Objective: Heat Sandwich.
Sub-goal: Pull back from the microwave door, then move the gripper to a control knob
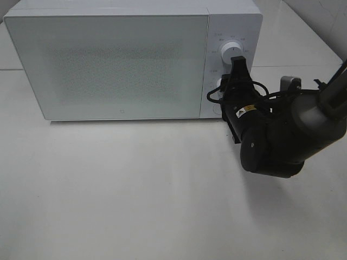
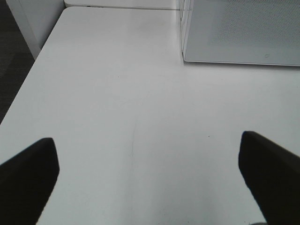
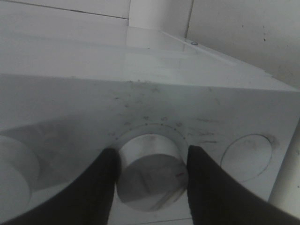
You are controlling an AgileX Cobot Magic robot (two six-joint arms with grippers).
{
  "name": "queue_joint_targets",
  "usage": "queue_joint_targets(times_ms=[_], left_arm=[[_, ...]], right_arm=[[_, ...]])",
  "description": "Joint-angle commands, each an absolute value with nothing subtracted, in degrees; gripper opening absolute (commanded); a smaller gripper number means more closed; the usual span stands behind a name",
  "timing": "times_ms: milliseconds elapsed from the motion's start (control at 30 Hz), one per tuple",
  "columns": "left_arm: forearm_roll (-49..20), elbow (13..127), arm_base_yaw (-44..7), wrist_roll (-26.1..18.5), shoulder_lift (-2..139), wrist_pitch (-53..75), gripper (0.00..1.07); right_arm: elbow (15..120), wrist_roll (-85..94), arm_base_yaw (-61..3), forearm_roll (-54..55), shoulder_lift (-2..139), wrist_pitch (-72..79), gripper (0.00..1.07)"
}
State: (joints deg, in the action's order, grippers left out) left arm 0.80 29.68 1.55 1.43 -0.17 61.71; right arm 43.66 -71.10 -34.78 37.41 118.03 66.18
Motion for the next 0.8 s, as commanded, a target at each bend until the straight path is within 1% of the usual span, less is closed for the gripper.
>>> queue_joint_targets(times_ms=[33, 167, 433, 800], left_arm=[[0.5, 29.6, 1.7, 1.3, -1.4, 61.1, 1.00], [0.5, 29.6, 1.7, 1.3, -1.4, 61.1, 1.00], [0.5, 29.6, 1.7, 1.3, -1.4, 61.1, 1.00], [0.5, 29.6, 1.7, 1.3, -1.4, 61.1, 1.00]], right_arm=[[44.3, -79.9, -35.1, 37.7, 117.4, 73.1, 0.13], [44.3, -84.1, -35.1, 38.2, 117.4, 74.1, 0.13], [44.3, -86.3, -35.1, 38.3, 117.4, 73.2, 0.13], [44.3, -84.6, -35.1, 37.9, 117.4, 73.2, 0.14]])
